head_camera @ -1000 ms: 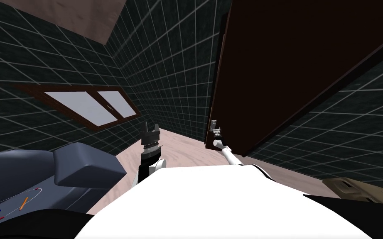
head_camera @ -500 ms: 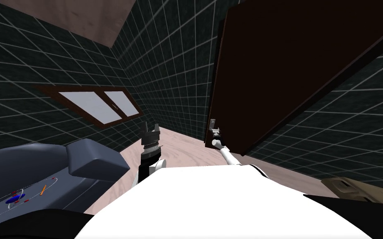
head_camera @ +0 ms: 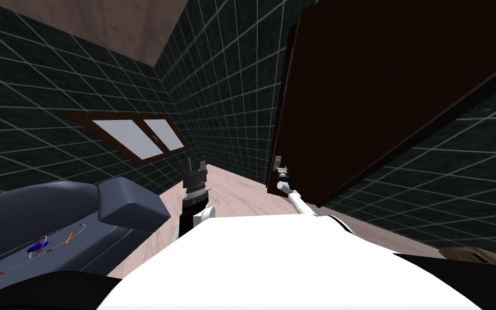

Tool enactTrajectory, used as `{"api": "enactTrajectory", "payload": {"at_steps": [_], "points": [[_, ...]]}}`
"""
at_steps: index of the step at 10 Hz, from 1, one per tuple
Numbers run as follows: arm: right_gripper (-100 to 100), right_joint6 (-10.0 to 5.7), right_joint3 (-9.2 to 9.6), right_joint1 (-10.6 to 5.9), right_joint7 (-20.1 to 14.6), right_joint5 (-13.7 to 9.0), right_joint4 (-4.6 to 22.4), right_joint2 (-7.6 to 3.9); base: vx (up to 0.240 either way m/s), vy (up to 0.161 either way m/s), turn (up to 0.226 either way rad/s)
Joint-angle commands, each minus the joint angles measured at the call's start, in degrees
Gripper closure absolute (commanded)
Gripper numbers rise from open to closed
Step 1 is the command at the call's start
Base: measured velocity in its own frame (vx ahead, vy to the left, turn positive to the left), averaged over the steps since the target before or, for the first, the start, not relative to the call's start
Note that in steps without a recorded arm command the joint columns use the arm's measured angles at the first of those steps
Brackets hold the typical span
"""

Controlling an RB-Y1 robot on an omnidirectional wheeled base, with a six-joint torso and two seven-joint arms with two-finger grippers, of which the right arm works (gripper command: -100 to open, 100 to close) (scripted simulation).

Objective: Pull the door open

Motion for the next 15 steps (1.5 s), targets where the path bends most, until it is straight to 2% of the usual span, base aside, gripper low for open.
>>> {"api": "enactTrajectory", "payload": {"at_steps": [1, 3, 5, 6, 7, 8, 9, 10, 15], "points": [[-100, -0.52, -0.13, 0.30, -2.0, -0.3, 0.9, -1.99, 0.134, 0.007, 0.128], [-100, -0.62, -0.55, 1.40, -4.5, -0.9, 1.1, -5.16, 0.179, 0.030, 0.172], [-100, -0.66, -0.74, 1.88, -5.7, -1.1, 1.2, -6.57, 0.146, -0.015, 0.092], [-100, -0.70, -0.89, 2.28, -6.6, -1.3, 1.3, -7.72, 0.129, 0.000, 0.090], [-100, -0.70, -0.89, 2.28, -6.6, -1.3, 1.3, -7.72, 0.091, -0.001, 0.036], [-100, -0.73, -1.02, 2.61, -7.4, -1.5, 1.4, -8.67, 0.085, 0.013, 0.070], [-100, -0.66, -0.89, 2.42, -6.8, -1.4, 1.4, -8.15, 0.043, 0.006, 0.016], [100, -0.66, -0.89, 2.42, -6.8, -1.4, 1.4, -8.15, -0.007, -0.003, -0.024], [100, -0.66, -0.89, 2.42, -6.8, -1.4, 1.4, -8.15, -0.007, -0.003, 0.001]]}}
